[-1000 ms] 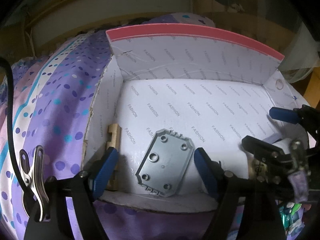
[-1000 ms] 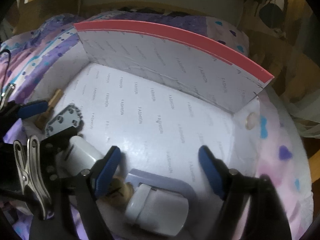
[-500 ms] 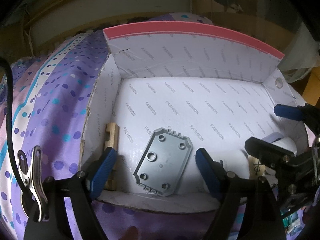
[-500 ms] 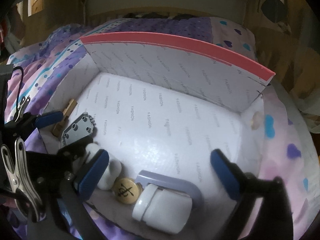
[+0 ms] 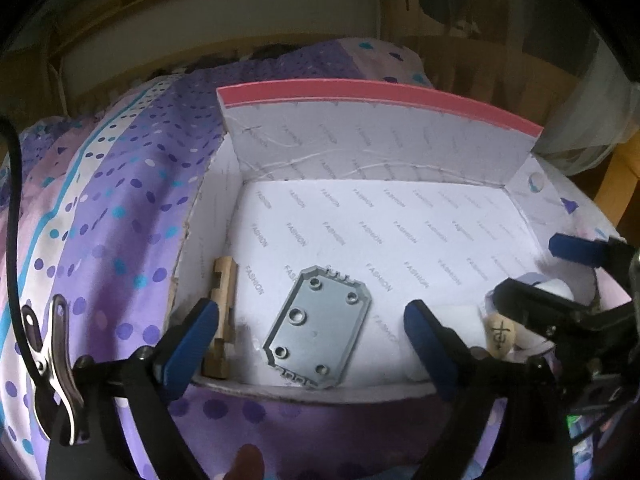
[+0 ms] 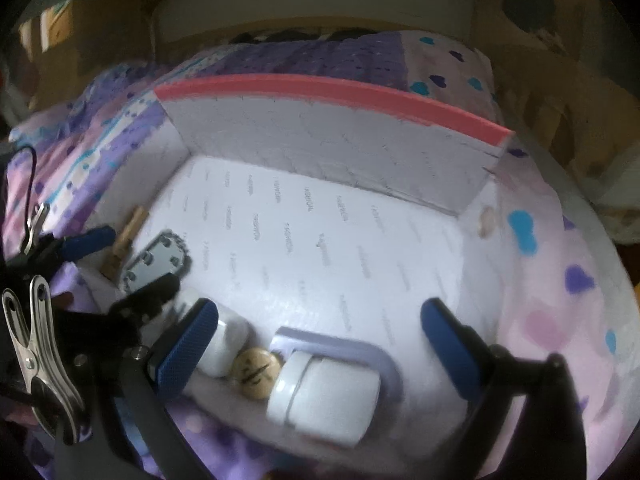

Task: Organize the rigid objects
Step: 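Withdraw both grippers from the box toward the remaining objects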

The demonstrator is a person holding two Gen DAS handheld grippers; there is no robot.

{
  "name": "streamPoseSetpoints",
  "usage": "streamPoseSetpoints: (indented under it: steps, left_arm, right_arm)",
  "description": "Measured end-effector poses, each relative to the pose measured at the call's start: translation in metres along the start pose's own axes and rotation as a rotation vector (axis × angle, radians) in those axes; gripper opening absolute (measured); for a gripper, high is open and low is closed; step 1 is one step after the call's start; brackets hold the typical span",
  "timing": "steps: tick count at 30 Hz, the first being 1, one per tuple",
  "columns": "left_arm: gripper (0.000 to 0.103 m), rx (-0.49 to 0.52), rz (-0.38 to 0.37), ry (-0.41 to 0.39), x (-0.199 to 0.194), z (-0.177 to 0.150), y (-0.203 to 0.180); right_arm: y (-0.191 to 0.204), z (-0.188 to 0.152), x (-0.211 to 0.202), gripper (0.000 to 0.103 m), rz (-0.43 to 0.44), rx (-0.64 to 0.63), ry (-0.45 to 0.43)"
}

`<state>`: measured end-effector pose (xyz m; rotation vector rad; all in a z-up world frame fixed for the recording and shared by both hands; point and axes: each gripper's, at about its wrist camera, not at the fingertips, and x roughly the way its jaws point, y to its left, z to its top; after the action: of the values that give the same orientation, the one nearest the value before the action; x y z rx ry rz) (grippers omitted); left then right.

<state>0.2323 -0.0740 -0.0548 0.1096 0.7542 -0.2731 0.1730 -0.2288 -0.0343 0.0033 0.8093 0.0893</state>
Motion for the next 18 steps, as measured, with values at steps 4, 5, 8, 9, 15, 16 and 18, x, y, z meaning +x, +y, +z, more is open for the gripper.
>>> streamPoseSetpoints:
  steps: [4, 5, 8, 9, 15, 16, 18]
  left_arm:
    - [0.099, 0.026, 0.023, -0.023, -0.007, -0.001, -0.007]
    - [0.099, 0.026, 0.025, -0.027, -0.008, -0.002, -0.007]
    - [0.099, 0.014, 0.029, -0.028, -0.008, -0.004, -0.007]
    - [0.099, 0.010, 0.029, -0.029, -0.008, -0.004, -0.006]
    - [0.100, -0.005, 0.045, -0.030, -0.011, -0.005, -0.004]
    - [0.100, -0.008, 0.044, -0.030, -0.012, -0.006, -0.003]
    - [0.100, -0.012, 0.045, -0.029, -0.013, -0.006, -0.002]
  right_arm:
    - [-0.002, -0.002, -0.008, 0.103, 0.030, 0.066, -0.011]
    - [-0.001, -0.003, -0.009, 0.103, 0.025, 0.064, -0.014]
    - [0.007, -0.005, -0.016, 0.103, -0.019, 0.027, -0.054]
    - [0.009, -0.005, -0.019, 0.103, -0.037, 0.011, -0.076]
    - [0.010, -0.008, -0.027, 0.103, -0.068, 0.001, -0.121]
    - [0.009, -0.008, -0.028, 0.103, -0.074, 0.005, -0.124]
    - [0.007, -0.010, -0.030, 0.103, -0.096, 0.005, -0.132]
